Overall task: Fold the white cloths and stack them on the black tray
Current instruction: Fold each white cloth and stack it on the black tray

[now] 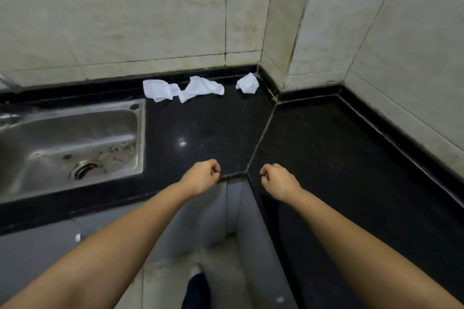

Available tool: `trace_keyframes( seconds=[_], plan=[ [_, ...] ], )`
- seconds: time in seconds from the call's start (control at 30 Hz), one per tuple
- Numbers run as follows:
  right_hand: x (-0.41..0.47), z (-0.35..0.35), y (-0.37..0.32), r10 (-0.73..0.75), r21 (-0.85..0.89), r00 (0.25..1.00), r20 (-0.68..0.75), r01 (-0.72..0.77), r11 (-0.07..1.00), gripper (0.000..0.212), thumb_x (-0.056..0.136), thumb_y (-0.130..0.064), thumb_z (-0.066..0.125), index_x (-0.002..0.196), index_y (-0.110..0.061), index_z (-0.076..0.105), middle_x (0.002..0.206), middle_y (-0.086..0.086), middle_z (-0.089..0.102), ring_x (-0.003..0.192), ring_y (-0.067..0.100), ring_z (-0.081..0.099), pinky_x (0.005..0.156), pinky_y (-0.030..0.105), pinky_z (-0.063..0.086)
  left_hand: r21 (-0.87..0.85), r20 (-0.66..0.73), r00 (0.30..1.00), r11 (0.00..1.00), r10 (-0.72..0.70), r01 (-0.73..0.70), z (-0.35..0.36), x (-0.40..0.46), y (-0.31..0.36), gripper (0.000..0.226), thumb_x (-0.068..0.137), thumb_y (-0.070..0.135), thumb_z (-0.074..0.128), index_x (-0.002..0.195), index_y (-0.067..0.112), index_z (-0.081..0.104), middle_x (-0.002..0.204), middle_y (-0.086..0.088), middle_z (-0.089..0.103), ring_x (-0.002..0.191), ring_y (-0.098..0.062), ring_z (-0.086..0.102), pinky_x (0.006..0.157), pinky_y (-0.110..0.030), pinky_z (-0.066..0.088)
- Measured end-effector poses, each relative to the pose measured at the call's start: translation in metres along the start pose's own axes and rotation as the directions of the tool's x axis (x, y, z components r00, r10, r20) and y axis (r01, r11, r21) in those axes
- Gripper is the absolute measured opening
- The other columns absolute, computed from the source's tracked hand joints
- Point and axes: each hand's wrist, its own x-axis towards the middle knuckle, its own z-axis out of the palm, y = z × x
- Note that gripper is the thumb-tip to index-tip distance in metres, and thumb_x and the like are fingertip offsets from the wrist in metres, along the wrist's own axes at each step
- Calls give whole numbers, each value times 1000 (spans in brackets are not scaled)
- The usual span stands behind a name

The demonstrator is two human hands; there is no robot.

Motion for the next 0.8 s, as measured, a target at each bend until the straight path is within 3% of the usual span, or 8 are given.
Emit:
trace_keyframes(
  seconds=[0.13,0.33,0.5,0.63,0.8],
  plan=[
    [77,-20,-22,85,53,996,-25,-84,995,27,96,-24,41,119,-18,53,120,6,51,106,27,55,95,41,44,-7,70,995,997,74,-73,-45,90,-12,12,92,18,50,100,17,58,82,3,58,80,-17,56,76,-31,47],
    [164,-50,-24,187,134,982,-25,-182,974,29,96,-21,44,121,-15,55,123,8,51,108,26,56,96,41,47,-7,144,980,990,139,-140,-72,203,-7,20,92,18,51,109,13,59,94,-2,60,83,-16,56,79,-29,47],
    [246,-73,-16,179,126,983,-30,-174,977,29,94,-18,46,120,-13,57,122,11,54,108,28,57,96,40,47,-9,224,959,984,173,-176,-73,278,4,22,94,18,49,113,12,57,93,-1,60,81,-15,57,78,-30,48],
    [330,-94,-11,163,125,985,-55,-155,980,31,93,-18,45,123,-15,55,123,12,52,110,31,55,98,43,44,34,218,955,977,200,-212,-72,346,25,24,94,18,48,116,13,55,100,-5,65,85,-17,59,81,-34,51],
    [410,-107,2,139,113,974,-179,-120,986,40,92,-16,47,132,-19,47,125,13,49,118,33,49,96,45,40,149,127,954,946,270,-288,-60,419,55,32,93,16,44,124,13,49,116,-10,59,102,-27,56,83,-40,48]
  ],
)
